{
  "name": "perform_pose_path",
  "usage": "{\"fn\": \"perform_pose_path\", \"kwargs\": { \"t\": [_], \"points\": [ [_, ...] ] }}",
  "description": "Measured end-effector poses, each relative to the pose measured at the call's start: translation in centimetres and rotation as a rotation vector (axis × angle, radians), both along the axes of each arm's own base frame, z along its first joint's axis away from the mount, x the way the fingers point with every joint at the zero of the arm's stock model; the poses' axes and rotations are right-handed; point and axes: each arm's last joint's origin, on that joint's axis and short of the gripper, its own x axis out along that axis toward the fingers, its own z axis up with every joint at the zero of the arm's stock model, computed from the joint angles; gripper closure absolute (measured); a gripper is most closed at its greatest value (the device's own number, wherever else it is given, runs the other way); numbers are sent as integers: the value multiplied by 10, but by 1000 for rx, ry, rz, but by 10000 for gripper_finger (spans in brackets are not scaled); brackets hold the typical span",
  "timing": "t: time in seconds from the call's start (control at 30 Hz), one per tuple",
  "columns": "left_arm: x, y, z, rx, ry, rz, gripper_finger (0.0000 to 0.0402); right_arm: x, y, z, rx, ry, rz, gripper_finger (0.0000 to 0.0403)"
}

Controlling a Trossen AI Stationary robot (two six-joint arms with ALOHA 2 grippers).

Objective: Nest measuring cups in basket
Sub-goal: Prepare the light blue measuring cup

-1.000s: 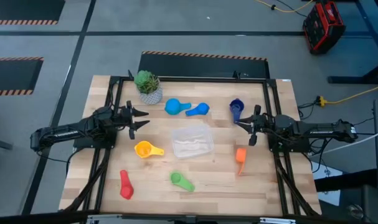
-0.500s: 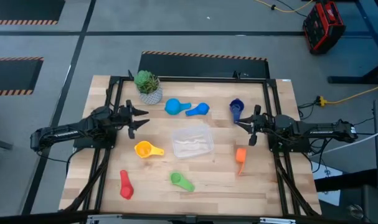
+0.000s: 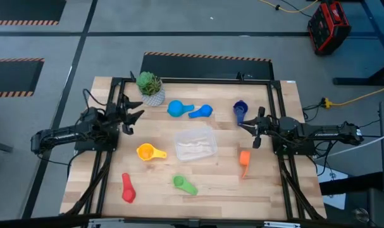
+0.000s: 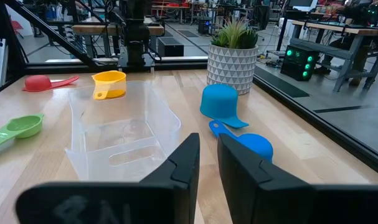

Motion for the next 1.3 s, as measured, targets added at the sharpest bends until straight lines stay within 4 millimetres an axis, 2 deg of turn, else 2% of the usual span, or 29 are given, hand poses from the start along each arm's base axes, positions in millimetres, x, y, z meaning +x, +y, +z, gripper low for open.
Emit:
{"fn": "perform_pose_path", "kwargs": {
  "t": [0.23, 0.53, 0.73, 0.87, 1.03, 1.13, 1.3],
  "points": [
    [8, 3, 36, -17, -1, 36, 225, 0, 0, 0, -4, 1, 0, 340],
    [41, 19, 83, -69, 68, 221, 225, 0, 0, 0, -3, 0, 0, 340],
    [69, 28, 109, -69, 89, 221, 225, 0, 0, 0, -3, 0, 0, 340],
    [89, 34, 119, -38, 135, 224, 224, 0, 0, 0, -3, 1, 0, 340],
    [118, 41, 128, -7, 184, 132, 213, 0, 0, 0, -3, 1, 0, 340],
    [133, 50, 133, 10, 197, 90, 192, 0, 0, 0, -3, 1, 0, 340],
    [157, 68, 132, -4, 243, 101, 149, 0, 0, 0, -3, 0, 0, 340]
  ]
}}
